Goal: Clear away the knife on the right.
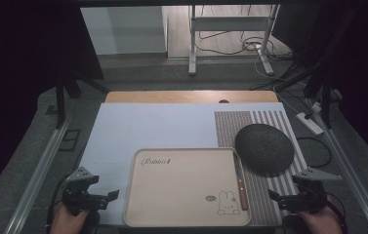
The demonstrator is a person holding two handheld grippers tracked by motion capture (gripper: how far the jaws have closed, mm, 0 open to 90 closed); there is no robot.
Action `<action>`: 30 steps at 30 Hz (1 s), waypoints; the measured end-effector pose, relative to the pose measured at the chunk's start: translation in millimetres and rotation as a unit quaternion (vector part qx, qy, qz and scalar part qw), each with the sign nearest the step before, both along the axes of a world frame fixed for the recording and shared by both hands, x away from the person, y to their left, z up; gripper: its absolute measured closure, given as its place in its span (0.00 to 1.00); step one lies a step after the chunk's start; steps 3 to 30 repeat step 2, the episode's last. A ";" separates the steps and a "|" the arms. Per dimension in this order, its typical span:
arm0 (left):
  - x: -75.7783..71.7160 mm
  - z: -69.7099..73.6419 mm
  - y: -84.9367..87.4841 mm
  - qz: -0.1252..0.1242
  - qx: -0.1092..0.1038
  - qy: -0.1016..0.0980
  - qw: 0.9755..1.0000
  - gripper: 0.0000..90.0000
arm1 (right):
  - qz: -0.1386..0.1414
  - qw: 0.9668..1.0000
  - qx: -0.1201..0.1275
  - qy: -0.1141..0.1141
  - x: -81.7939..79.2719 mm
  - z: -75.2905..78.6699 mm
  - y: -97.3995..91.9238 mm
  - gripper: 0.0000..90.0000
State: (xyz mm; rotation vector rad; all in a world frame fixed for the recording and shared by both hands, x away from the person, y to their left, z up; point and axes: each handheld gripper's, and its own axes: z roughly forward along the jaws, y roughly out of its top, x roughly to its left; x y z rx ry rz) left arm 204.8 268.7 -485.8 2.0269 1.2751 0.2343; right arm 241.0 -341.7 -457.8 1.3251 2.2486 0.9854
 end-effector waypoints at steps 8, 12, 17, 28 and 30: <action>0.5 0.2 -0.3 0.000 0.000 0.000 1.000 0.03 | -0.001 1.000 -0.003 0.001 -0.6 -0.1 -0.8 0.00; 0.5 0.2 -0.3 0.000 0.000 0.000 1.000 0.03 | -0.001 1.000 -0.003 0.001 -0.6 -0.1 -0.8 0.00; 0.5 0.2 -0.3 0.000 0.000 0.000 1.000 0.03 | -0.001 1.000 -0.003 0.001 -0.6 -0.1 -0.8 0.00; 0.5 0.2 -0.3 0.000 0.000 0.000 1.000 0.03 | -0.001 1.000 -0.003 0.001 -0.6 -0.1 -0.8 0.00; 0.5 0.2 -0.3 0.000 0.000 0.000 1.000 0.03 | -0.001 1.000 -0.003 0.001 -0.6 -0.1 -0.8 0.00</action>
